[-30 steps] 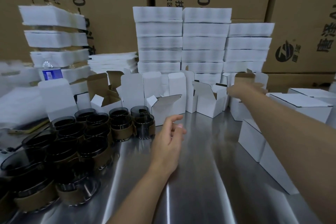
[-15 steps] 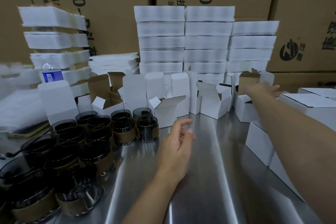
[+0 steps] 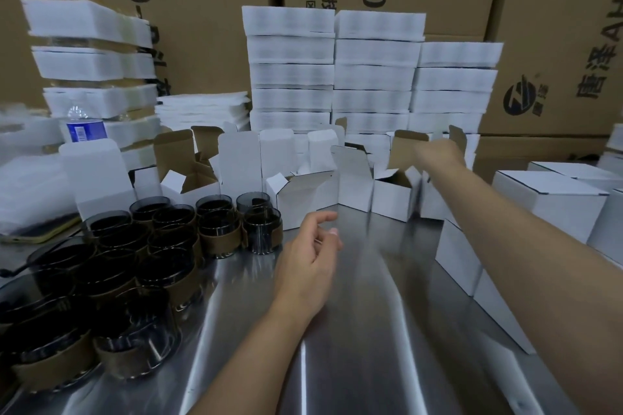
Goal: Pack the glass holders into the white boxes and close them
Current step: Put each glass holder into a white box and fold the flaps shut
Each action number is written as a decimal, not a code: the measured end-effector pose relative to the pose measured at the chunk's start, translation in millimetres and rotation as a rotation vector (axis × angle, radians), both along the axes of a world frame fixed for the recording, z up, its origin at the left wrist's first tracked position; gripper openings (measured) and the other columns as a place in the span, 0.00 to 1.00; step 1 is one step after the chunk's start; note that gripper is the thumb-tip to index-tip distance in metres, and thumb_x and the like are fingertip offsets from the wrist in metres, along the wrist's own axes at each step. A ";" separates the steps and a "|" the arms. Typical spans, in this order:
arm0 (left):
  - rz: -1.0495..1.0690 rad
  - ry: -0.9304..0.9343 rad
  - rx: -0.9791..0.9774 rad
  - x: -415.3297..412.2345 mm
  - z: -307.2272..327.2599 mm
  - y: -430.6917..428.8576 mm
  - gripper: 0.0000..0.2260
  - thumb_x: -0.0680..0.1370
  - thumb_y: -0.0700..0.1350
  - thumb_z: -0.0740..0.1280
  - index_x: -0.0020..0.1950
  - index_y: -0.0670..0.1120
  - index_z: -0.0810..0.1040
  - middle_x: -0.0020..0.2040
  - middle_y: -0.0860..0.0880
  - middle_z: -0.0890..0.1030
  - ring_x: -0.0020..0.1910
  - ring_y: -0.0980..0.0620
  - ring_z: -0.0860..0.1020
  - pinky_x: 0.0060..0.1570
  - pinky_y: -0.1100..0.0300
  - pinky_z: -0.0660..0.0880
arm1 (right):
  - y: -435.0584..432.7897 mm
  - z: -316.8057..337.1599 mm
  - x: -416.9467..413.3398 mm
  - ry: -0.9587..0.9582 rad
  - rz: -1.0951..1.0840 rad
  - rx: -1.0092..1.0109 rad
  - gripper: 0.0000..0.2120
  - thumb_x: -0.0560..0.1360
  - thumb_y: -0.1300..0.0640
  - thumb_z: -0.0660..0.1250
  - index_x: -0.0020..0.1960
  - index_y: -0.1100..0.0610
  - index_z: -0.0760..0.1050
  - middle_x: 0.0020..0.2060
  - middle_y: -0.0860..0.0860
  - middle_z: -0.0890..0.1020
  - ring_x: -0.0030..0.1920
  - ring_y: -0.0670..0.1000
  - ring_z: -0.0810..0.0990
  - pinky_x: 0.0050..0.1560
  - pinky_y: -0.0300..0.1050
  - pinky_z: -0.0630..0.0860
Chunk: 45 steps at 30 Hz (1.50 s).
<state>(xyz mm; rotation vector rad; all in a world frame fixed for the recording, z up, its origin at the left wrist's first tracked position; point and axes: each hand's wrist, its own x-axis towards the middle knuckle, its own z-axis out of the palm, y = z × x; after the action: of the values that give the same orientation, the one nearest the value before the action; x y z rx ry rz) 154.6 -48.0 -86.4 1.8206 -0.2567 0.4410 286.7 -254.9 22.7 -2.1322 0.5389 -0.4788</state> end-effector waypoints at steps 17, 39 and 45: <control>0.037 -0.123 0.185 4.4 -7.5 0.1 0.35 0.64 0.56 0.76 0.67 0.62 0.64 0.62 0.61 0.66 0.61 0.62 0.69 0.58 0.63 0.68 | 82.8 -40.3 -158.1 -0.776 0.403 0.132 0.19 0.76 0.63 0.63 0.66 0.54 0.73 0.58 0.37 0.70 0.40 0.37 0.74 0.42 0.26 0.69; -0.494 0.318 -0.310 0.5 2.3 -3.0 0.27 0.63 0.66 0.66 0.58 0.58 0.80 0.62 0.49 0.80 0.62 0.51 0.77 0.68 0.48 0.67 | 38.3 -54.0 -125.9 -0.205 0.875 1.224 0.13 0.61 0.44 0.67 0.28 0.52 0.70 0.26 0.48 0.72 0.25 0.47 0.69 0.34 0.39 0.69; -0.610 0.373 -0.195 -4.4 -1.5 -3.4 0.20 0.62 0.56 0.72 0.53 0.58 0.83 0.54 0.50 0.84 0.56 0.53 0.81 0.59 0.57 0.73 | 37.0 -57.2 -123.5 -0.189 1.057 1.276 0.17 0.54 0.45 0.75 0.34 0.54 0.72 0.29 0.50 0.75 0.29 0.48 0.73 0.38 0.41 0.75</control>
<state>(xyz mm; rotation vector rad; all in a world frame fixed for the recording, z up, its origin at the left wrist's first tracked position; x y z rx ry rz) 150.2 -51.4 -87.9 1.5023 -0.4701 -0.2901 163.2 -217.9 -34.5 -0.8663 -0.3820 0.2582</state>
